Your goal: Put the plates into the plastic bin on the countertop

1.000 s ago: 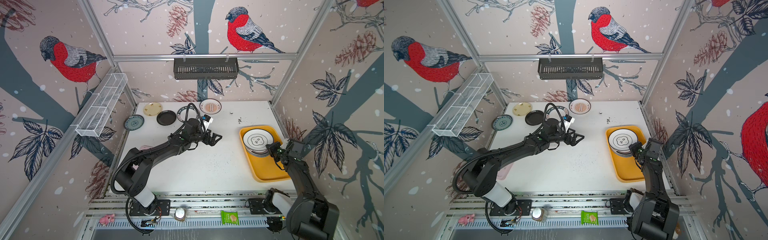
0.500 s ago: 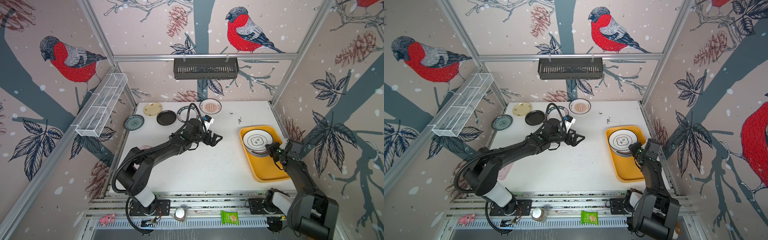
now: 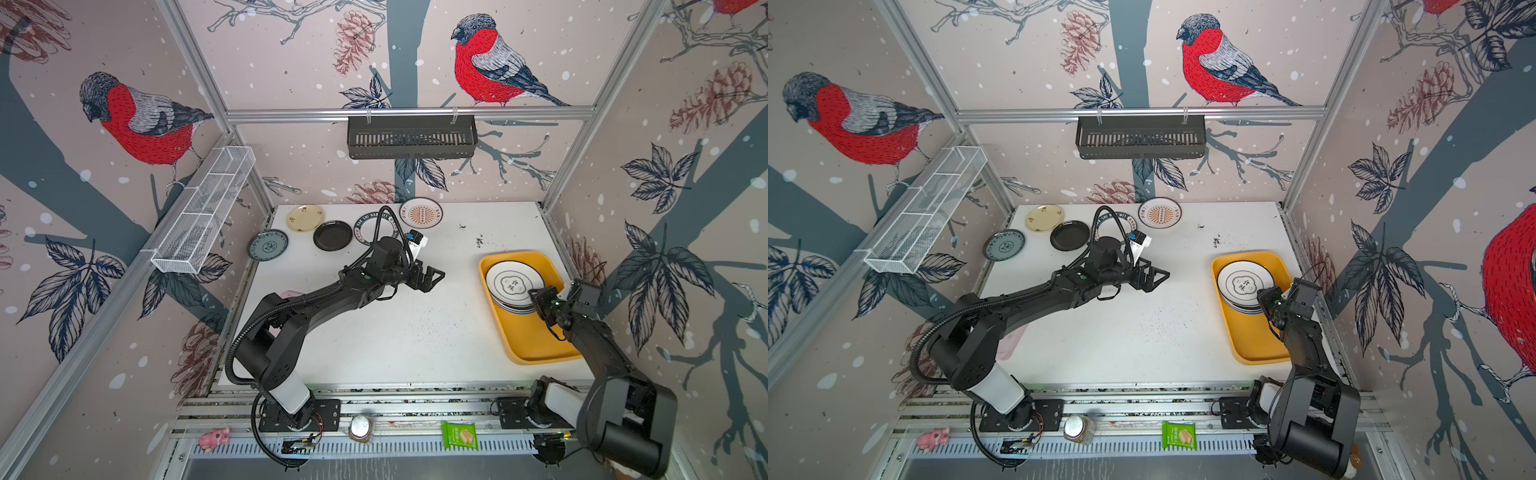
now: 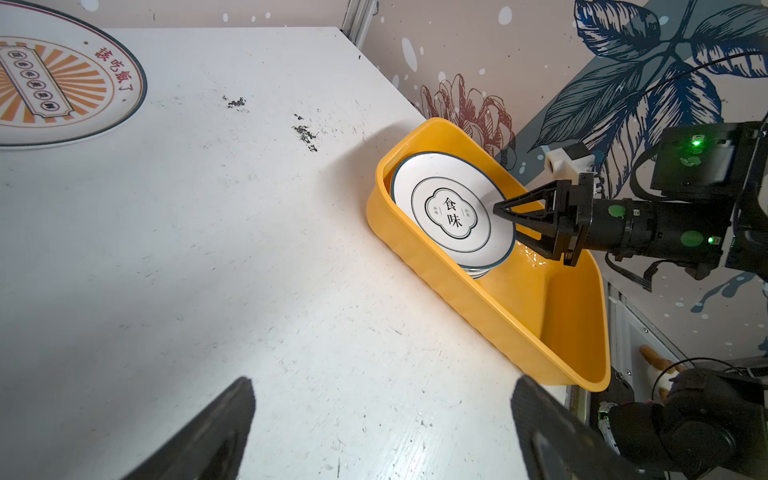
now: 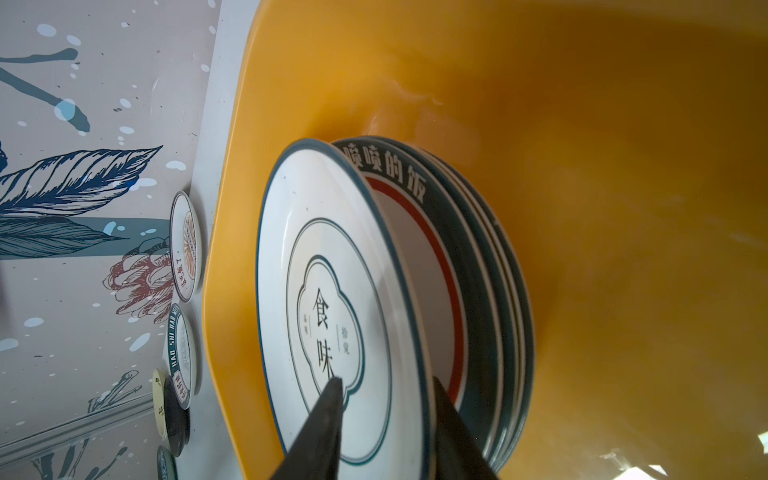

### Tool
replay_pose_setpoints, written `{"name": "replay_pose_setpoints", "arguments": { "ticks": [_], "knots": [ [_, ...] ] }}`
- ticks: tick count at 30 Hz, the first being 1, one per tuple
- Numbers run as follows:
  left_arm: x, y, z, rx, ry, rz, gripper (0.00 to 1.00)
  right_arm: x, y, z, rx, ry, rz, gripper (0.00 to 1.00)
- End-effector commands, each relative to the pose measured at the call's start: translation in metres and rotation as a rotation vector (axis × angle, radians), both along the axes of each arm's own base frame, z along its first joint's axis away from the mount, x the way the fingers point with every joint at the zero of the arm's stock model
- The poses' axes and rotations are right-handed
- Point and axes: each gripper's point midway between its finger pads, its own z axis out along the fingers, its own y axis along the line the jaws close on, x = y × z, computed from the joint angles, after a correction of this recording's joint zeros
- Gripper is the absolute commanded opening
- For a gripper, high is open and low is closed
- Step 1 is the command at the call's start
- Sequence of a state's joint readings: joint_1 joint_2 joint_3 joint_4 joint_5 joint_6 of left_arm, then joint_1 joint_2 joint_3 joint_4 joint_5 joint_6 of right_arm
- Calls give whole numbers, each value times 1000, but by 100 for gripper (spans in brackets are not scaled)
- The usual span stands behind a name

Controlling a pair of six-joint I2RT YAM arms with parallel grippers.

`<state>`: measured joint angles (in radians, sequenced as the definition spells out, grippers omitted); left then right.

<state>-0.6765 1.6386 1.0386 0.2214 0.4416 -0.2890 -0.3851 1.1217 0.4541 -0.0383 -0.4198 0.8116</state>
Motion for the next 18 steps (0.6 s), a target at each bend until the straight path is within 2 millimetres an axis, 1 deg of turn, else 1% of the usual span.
{"name": "replay_pose_setpoints", "arguments": {
  "ticks": [1, 8, 12, 18],
  "knots": [
    [1, -2, 3, 3, -16, -8, 96, 3, -4, 5, -32, -20, -2, 42],
    [4, -2, 2, 14, -21, 9, 96, 0, -7, 5, -60, 11, -12, 72],
    [7, -2, 1, 18, -23, 20, 97, 0, -8, 7, -70, 11, -12, 78],
    [12, -5, 0, 14, -27, 19, 96, -1, -9, 9, -85, 31, -5, 82]
  ]
}}
